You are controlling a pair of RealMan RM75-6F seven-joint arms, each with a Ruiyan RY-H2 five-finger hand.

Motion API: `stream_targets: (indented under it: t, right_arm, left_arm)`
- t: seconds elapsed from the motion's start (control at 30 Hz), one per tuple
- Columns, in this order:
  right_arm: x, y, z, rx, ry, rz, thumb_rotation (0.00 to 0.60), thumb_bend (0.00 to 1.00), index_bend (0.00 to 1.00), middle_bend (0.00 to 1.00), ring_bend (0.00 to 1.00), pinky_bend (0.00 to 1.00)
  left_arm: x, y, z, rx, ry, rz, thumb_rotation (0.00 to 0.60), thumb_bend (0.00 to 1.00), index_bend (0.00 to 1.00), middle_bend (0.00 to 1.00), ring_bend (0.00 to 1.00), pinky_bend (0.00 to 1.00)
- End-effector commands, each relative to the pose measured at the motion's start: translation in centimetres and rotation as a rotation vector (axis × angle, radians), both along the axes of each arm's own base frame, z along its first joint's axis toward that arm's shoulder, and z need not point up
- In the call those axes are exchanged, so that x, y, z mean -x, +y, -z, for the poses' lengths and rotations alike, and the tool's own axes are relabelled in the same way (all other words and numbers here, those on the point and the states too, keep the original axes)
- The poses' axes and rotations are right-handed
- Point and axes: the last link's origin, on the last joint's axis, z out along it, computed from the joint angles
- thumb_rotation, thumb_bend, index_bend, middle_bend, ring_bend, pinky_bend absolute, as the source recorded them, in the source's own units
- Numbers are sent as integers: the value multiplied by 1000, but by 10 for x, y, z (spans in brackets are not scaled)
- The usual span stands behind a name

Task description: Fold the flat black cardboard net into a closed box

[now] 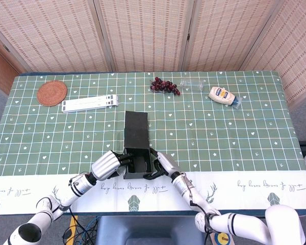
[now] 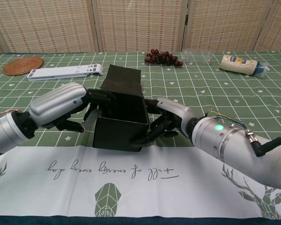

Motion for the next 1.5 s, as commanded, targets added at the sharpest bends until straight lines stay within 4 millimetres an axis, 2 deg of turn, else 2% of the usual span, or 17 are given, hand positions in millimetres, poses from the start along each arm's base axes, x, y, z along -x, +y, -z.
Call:
stream_targets:
  t: [0.03,0.5,0.8,0.87,0.93,1.0,1.1,1.5]
  right_arm:
    - [-1,1,-2,-7,6,-2,600,510,391,457,821,1000]
    - [-2,6,-9,-26,12,8,600,511,391,454,821,1000]
    - [-2,8,-9,-29,14,12,600,510,391,455,821,1000]
    - [-2,7,-10,-25,13,14,600,510,391,455,821,1000]
    - [-2,6,-11,-18,12,17,600,511,391,455,821,1000]
    - [-1,4,-12,-7,14,20,600,511,391,455,821,1000]
    - [1,1,-14,9,14,27,600,511,391,455,821,1000]
    - [11,-3,-19,36,13,65,600,512,391,455,821,1000]
  left_arm:
    - [-2,0,0,-9,16,28,600,163,512,382,623,905]
    - [-7,2,-1,-25,30,68,600,162,615,507,642,905]
    - [-6,2,0,-33,36,66,600,162,637,515,651,905]
    - [-5,2,-1,-36,33,58,600,162,612,504,650,905]
    - [-4,2,-2,-36,27,45,600,162,544,466,646,905]
    - [-3,3,-4,-39,18,31,600,161,430,393,637,905]
    - [-2,4,-7,-50,3,21,600,161,348,332,630,904]
    - [0,0,-11,-52,-45,-28,600,161,144,159,589,903]
